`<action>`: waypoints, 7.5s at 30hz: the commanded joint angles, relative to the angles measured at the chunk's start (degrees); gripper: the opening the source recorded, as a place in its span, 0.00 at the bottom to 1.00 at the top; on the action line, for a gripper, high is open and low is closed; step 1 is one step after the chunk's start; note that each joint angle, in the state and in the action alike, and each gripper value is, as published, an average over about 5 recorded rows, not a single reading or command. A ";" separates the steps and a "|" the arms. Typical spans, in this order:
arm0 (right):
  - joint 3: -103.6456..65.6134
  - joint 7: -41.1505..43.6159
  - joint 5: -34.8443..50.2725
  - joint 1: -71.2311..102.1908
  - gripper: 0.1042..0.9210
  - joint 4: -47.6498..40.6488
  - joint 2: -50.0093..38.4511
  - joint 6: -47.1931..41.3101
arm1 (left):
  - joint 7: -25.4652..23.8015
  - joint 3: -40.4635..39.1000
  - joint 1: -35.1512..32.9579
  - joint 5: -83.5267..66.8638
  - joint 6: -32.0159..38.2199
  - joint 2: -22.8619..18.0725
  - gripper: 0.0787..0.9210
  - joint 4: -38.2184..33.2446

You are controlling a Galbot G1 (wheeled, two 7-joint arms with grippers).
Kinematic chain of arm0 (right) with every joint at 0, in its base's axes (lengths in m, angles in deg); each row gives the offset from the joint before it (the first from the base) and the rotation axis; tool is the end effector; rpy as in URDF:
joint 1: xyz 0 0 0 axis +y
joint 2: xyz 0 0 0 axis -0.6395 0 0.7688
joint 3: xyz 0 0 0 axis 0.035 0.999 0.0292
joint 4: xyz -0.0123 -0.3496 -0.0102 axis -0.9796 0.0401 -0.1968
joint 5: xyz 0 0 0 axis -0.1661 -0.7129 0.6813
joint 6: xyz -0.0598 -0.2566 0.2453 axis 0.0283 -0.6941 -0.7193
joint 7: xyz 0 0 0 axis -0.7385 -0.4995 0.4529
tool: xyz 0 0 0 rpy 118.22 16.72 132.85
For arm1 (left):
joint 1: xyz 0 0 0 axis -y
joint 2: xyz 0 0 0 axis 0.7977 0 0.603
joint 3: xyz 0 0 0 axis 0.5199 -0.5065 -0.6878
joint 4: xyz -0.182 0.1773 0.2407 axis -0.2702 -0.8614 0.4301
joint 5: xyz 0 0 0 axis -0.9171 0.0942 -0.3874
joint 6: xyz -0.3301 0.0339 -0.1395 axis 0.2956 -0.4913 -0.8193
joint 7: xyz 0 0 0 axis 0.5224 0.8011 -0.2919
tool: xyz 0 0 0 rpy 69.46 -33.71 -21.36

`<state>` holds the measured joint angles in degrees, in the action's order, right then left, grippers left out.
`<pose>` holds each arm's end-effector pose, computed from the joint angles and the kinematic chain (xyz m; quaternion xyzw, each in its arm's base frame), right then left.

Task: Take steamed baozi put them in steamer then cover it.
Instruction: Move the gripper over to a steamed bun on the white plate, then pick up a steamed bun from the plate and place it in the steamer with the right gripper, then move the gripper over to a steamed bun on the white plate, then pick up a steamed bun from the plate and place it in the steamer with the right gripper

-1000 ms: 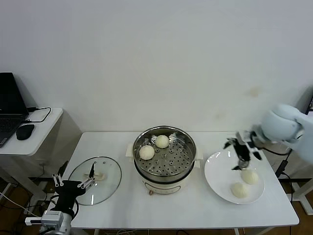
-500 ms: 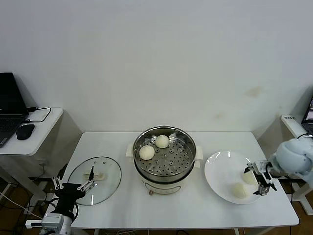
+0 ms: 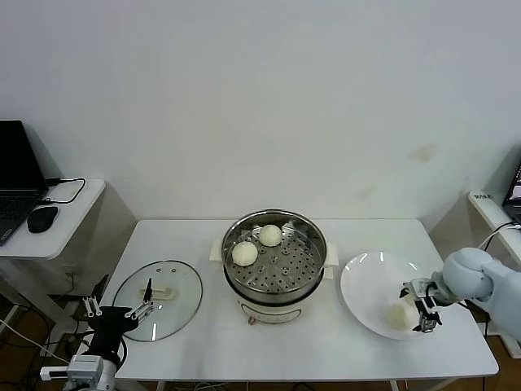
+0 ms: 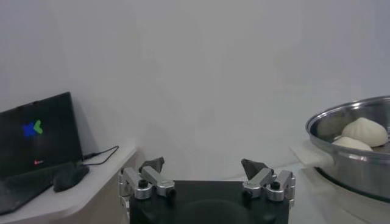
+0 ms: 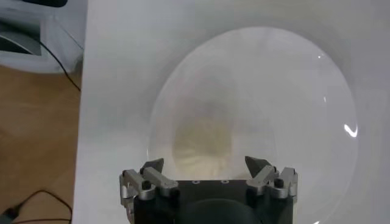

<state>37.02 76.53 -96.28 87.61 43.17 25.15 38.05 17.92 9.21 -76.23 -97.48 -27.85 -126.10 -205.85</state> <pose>0.4057 -0.2042 -0.2250 0.4847 -0.5205 0.5584 0.4270 0.1514 0.0748 -0.2426 0.0405 -0.9877 -0.1394 0.0585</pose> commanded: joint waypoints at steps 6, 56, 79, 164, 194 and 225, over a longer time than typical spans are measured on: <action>-0.84 -0.39 -0.58 1.57 0.88 -3.98 3.60 -0.47 | 0.04 -0.34 0.58 0.00 0.00 0.00 0.88 0.39; 31.92 -2.06 26.09 -52.44 0.59 2.81 27.41 9.05 | 0.04 0.98 0.10 -0.49 0.11 -0.04 0.88 -1.22; 39.62 -2.66 4.01 -46.49 0.60 -2.44 39.60 30.58 | 0.13 2.91 -0.28 -0.71 0.47 -2.17 0.88 -1.50; -15.48 -1.28 -9.33 7.15 0.88 -21.20 11.57 4.89 | 0.19 0.69 1.52 -0.75 0.03 1.90 0.88 0.66; -9.94 1.59 -4.90 -1.32 0.62 -13.84 4.73 3.02 | 0.24 0.80 1.30 -0.81 0.05 1.44 0.88 0.03; 34.90 -11.07 42.83 -55.65 0.64 10.62 22.27 -24.37 | 0.27 0.41 3.39 -0.71 0.00 1.89 0.88 0.34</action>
<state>61.41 71.67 -67.22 41.84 50.52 35.15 22.87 18.19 9.57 -73.04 -98.26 -27.88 -123.97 -205.78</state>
